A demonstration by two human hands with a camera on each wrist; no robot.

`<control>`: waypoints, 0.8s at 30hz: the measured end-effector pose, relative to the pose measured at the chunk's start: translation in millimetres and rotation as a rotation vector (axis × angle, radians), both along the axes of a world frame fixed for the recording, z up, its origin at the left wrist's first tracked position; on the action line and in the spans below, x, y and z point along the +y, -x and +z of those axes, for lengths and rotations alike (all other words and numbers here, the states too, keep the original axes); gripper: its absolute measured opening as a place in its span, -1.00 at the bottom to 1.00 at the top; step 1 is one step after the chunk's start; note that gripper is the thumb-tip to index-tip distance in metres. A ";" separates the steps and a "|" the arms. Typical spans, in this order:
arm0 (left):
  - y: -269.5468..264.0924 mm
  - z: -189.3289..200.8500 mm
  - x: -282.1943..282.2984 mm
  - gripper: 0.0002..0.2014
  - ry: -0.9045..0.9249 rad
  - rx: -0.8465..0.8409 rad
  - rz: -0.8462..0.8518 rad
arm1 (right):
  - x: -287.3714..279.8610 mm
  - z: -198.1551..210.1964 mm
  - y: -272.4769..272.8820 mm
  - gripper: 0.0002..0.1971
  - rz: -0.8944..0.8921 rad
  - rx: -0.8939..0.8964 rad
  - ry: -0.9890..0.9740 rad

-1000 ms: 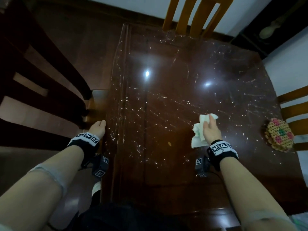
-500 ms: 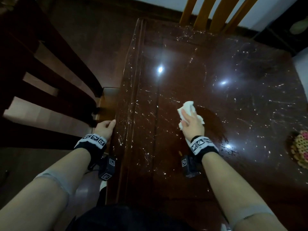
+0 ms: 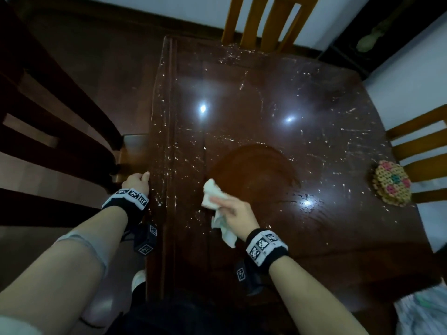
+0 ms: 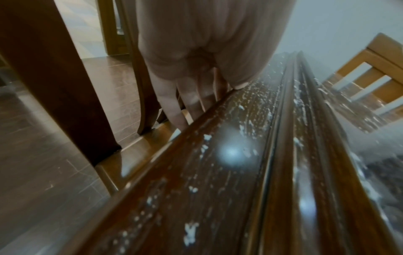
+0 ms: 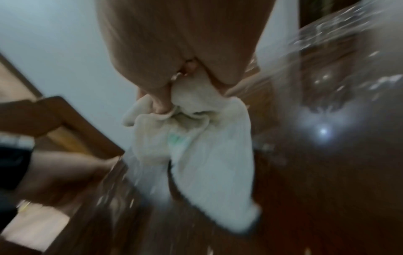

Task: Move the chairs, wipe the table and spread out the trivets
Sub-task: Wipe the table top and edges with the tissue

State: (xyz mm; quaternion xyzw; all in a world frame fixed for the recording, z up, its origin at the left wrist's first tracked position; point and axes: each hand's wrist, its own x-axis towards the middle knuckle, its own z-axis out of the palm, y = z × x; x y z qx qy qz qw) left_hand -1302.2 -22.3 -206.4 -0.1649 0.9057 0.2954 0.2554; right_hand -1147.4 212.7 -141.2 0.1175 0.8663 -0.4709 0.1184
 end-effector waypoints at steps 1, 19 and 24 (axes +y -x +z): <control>-0.1 -0.5 1.9 -0.56 0.012 0.003 -0.005 | 10.3 8.1 1.1 -0.60 -0.070 0.005 0.022; -13.2 -26.3 4.8 -0.56 0.072 0.106 0.021 | 173.8 43.8 67.2 -0.46 -0.156 -0.246 -0.482; -13.3 -33.3 0.6 -0.57 0.086 0.116 -0.033 | 172.2 23.6 69.8 -0.55 -0.219 -0.244 -0.525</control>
